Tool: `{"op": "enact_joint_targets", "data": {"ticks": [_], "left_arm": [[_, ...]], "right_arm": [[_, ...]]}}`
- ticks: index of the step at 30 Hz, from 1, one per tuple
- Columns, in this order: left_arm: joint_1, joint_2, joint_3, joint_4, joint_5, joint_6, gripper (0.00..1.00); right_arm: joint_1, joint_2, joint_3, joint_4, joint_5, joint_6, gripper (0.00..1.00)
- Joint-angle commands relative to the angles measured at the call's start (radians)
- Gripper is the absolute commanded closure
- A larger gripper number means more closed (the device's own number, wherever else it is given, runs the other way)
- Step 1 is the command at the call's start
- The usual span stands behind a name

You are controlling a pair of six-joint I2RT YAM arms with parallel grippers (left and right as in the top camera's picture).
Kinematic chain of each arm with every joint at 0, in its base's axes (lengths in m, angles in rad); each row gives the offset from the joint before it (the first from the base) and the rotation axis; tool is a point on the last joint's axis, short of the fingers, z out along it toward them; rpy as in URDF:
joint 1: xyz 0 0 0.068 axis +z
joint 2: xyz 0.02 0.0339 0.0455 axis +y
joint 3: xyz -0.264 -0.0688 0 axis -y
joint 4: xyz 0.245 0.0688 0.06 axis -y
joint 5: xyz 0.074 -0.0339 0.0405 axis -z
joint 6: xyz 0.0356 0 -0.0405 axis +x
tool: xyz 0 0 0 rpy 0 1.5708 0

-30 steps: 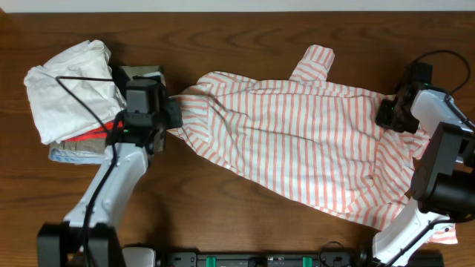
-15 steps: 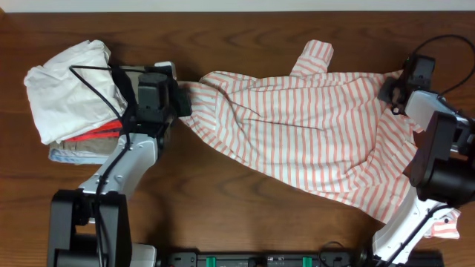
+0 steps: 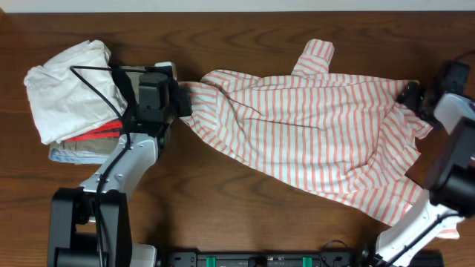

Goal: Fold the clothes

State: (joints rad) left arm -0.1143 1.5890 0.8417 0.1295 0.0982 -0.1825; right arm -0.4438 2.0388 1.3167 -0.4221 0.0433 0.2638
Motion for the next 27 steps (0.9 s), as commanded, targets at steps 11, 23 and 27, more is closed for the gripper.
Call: {"op": "enact_joint_targets", "data": {"ticks": [11, 23, 27], "left_arm": [[-0.002, 0.008, 0.0, -0.158, -0.001, 0.006, 0.94], [-0.002, 0.008, 0.0, -0.175, -0.001, 0.006, 0.94], [-0.002, 0.008, 0.0, -0.175, 0.0, 0.006, 0.94]], "right_arm": [[-0.037, -0.29, -0.008, -0.563, -0.047, -0.102, 0.1], [-0.03, -0.285, -0.32, -0.203, -0.072, -0.105, 0.18], [-0.017, -0.284, -0.393, -0.118, -0.079, -0.105, 0.22]]}}
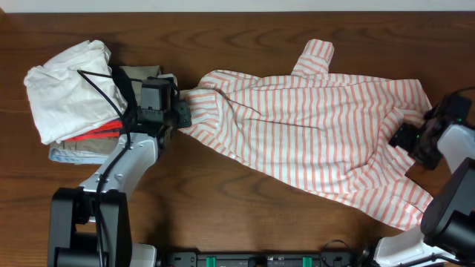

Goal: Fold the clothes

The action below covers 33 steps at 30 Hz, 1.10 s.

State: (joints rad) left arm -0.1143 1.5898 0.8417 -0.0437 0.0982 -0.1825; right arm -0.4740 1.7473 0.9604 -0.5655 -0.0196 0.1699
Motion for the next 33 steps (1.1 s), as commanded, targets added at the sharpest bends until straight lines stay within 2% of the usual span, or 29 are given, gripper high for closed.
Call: {"op": "enact_joint_targets", "data": {"ticks": [1, 4, 7, 14, 16, 17, 18, 19, 20, 26, 29, 33], "left_arm": [[-0.002, 0.007, 0.0, -0.002, 0.0, 0.006, 0.94], [-0.002, 0.007, 0.0, -0.002, 0.0, 0.006, 0.94], [-0.002, 0.007, 0.0, -0.002, 0.0, 0.006, 0.94], [-0.001, -0.016, 0.002, 0.0, 0.014, 0.007, 0.93], [-0.001, -0.04, 0.004, 0.0, 0.014, 0.029, 0.59], [-0.001, -0.053, 0.005, -0.001, 0.014, 0.043, 0.5], [-0.001, -0.07, 0.005, -0.001, 0.014, 0.056, 0.33], [-0.001, -0.084, 0.005, -0.003, 0.014, 0.056, 0.22], [-0.001, -0.098, 0.005, -0.01, 0.014, 0.055, 0.18], [-0.011, -0.158, 0.005, -0.185, 0.023, 0.047, 0.1], [-0.016, -0.154, 0.002, -0.256, 0.024, 0.047, 0.09], [-0.016, -0.152, -0.01, -0.277, 0.026, 0.047, 0.08]], "right_arm": [[0.018, 0.007, -0.053, 0.045, -0.015, -0.011, 0.27], [0.02, 0.007, -0.079, 0.077, -0.015, -0.008, 0.46], [0.02, 0.007, -0.08, 0.086, -0.015, -0.006, 0.99], [0.02, -0.03, -0.029, 0.055, -0.049, 0.009, 0.99], [0.02, -0.057, 0.008, 0.029, -0.078, 0.008, 0.99], [0.02, -0.071, 0.027, 0.018, -0.088, 0.008, 0.99], [0.02, -0.087, 0.051, 0.002, -0.09, 0.009, 0.99], [0.02, -0.103, 0.077, -0.015, -0.09, 0.009, 0.99], [0.02, -0.115, 0.098, -0.03, -0.087, 0.016, 0.99], [0.019, -0.164, 0.205, -0.075, -0.082, 0.136, 0.99], [0.019, -0.171, 0.248, -0.076, -0.183, 0.207, 0.99], [0.019, -0.171, 0.319, -0.053, -0.31, 0.292, 0.99]]}}
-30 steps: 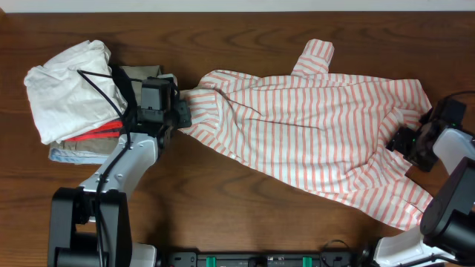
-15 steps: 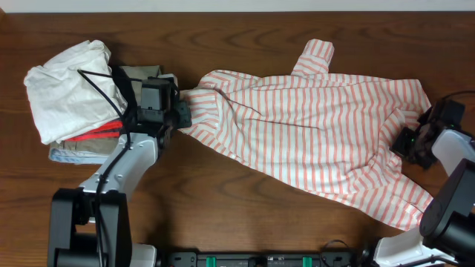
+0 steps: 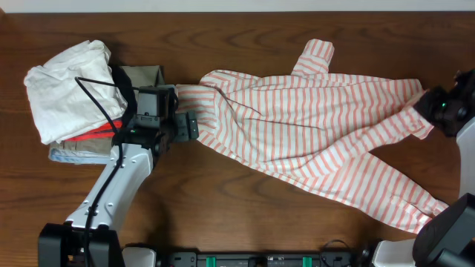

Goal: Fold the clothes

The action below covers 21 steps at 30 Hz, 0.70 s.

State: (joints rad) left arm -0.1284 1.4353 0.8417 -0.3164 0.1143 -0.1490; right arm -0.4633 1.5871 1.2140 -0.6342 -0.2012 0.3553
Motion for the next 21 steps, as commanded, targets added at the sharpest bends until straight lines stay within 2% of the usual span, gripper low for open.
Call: {"op": "enact_joint_targets", "data": {"ticks": [1, 5, 14, 21], "left_arm": [[-0.002, 0.002, -0.01, -0.003, 0.01, 0.014, 0.08], [-0.002, 0.002, -0.01, 0.01, 0.01, 0.014, 0.08], [-0.002, 0.002, -0.01, 0.027, 0.014, 0.014, 0.07], [-0.008, 0.002, -0.01, 0.041, 0.193, 0.014, 0.08]], "right_arm": [[0.007, -0.01, 0.086, 0.024, -0.155, 0.12, 0.99], [-0.005, -0.01, 0.196, 0.053, -0.275, 0.166, 0.99], [-0.01, -0.011, 0.377, 0.047, -0.272, 0.171, 0.99], [-0.01, -0.011, 0.382, 0.101, -0.244, 0.172, 0.99]]}}
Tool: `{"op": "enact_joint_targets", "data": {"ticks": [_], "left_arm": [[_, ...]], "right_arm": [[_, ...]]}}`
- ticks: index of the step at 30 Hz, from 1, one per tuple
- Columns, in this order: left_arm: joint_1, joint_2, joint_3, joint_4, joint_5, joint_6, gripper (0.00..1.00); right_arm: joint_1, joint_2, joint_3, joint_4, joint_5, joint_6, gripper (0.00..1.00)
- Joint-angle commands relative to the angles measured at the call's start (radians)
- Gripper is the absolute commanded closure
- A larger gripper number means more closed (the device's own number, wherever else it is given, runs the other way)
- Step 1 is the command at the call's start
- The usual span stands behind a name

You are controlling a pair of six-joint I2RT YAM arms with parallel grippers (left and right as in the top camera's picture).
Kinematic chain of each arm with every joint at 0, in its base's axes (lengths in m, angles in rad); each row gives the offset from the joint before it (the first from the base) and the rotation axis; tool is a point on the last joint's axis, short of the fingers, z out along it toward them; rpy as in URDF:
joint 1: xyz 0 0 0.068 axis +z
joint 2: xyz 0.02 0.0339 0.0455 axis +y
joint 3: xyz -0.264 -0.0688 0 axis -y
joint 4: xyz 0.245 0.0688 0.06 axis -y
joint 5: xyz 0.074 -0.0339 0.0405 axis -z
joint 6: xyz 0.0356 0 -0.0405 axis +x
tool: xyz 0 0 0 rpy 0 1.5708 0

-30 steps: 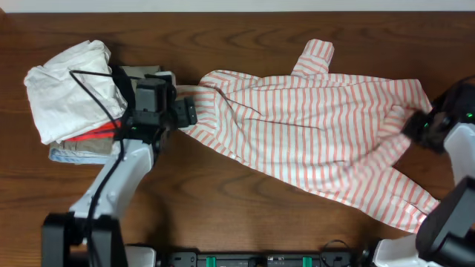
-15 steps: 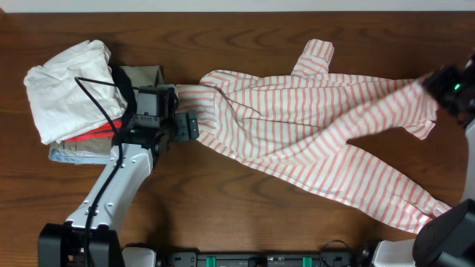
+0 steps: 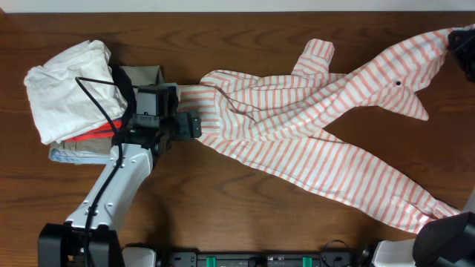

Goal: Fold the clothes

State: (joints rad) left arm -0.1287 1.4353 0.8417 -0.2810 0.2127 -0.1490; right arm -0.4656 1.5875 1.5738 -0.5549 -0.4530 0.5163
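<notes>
A red-and-white striped shirt [image 3: 297,141] lies stretched across the brown table [image 3: 223,215]. One sleeve [image 3: 315,55] points to the far edge and another long part [image 3: 386,196] trails to the near right. My right gripper [image 3: 459,41] is at the far right corner, shut on a part of the shirt that is pulled up into a taut band [image 3: 386,74]. My left gripper [image 3: 194,126] sits at the shirt's left end, its fingers closed on the cloth edge there.
A pile of clothes stands at the far left: a white garment [image 3: 67,89] on top, a red one [image 3: 96,132] and a pale one [image 3: 74,153] beneath, and an olive piece [image 3: 141,74] beside the left arm [image 3: 119,185]. The table's far edge runs close behind the shirt.
My right gripper has moved from the right edge at mid-height to the far right corner, carrying its part of the shirt, which is now drawn into a taut band. The left gripper has barely moved.
First the shirt lay rumpled, with my right gripper at its right end and my left at its collar end. Then the right gripper was lower at the right hem, and later held it at the right edge. Meanwhile the left gripper shifted nearer. Now the shirt is stretched out.
</notes>
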Motion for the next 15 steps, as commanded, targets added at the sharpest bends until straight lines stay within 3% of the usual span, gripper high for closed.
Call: {"op": "enact_joint_targets", "data": {"ticks": [1, 15], "left_arm": [[-0.014, 0.002, -0.01, 0.006, 0.103, 0.013, 0.08], [-0.148, 0.005, -0.013, 0.023, 0.088, 0.021, 0.08]], "right_arm": [[-0.008, -0.011, 0.024, 0.035, 0.008, 0.011, 0.99], [-0.009, -0.011, 0.05, 0.155, -0.02, 0.086, 0.99]]}}
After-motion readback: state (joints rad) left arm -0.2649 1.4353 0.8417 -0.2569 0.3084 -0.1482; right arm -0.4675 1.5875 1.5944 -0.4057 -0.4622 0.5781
